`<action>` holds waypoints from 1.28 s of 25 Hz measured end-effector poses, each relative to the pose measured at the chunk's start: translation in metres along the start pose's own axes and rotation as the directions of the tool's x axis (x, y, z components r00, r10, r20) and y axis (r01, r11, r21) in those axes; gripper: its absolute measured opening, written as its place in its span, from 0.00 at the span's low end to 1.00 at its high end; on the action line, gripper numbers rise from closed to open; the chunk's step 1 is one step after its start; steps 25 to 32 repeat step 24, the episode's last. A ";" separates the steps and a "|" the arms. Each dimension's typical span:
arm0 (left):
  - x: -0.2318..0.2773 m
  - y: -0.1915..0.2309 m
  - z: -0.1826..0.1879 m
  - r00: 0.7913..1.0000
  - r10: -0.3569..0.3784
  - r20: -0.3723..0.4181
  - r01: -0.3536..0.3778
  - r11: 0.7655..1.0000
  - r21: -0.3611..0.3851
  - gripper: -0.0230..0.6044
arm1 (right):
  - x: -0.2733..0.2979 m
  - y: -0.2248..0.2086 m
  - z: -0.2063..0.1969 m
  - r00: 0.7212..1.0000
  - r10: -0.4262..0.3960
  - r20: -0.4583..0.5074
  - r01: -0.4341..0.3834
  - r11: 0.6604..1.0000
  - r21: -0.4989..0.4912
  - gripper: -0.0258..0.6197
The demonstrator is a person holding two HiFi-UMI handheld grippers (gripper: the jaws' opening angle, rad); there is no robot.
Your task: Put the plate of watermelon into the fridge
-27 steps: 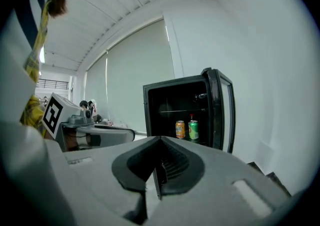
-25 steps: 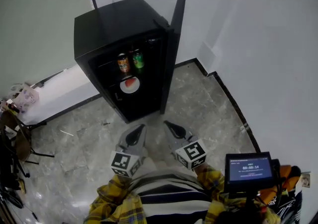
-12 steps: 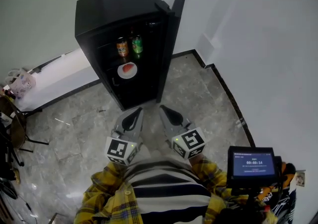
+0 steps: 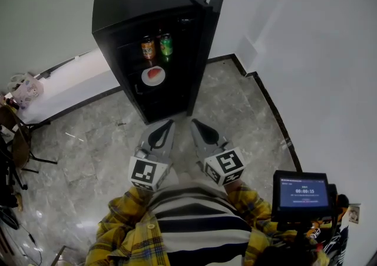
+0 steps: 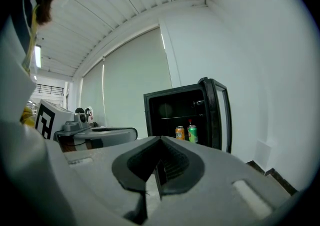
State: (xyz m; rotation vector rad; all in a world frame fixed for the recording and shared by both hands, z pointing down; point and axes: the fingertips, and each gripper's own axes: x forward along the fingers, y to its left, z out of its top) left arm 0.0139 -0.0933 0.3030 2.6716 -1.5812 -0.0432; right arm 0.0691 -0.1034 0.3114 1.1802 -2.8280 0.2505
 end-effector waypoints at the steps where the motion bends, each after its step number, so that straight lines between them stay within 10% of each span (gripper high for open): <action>1: 0.000 0.000 -0.001 1.000 0.001 -0.003 -0.001 1.000 -0.004 0.04 | 0.000 -0.001 0.000 1.000 -0.003 0.000 0.003 1.000 0.000 0.04; 32: 0.006 0.018 -0.004 0.999 0.022 -0.035 -0.024 0.999 -0.043 0.04 | 0.023 0.004 0.005 1.000 0.021 0.013 -0.021 1.000 -0.013 0.04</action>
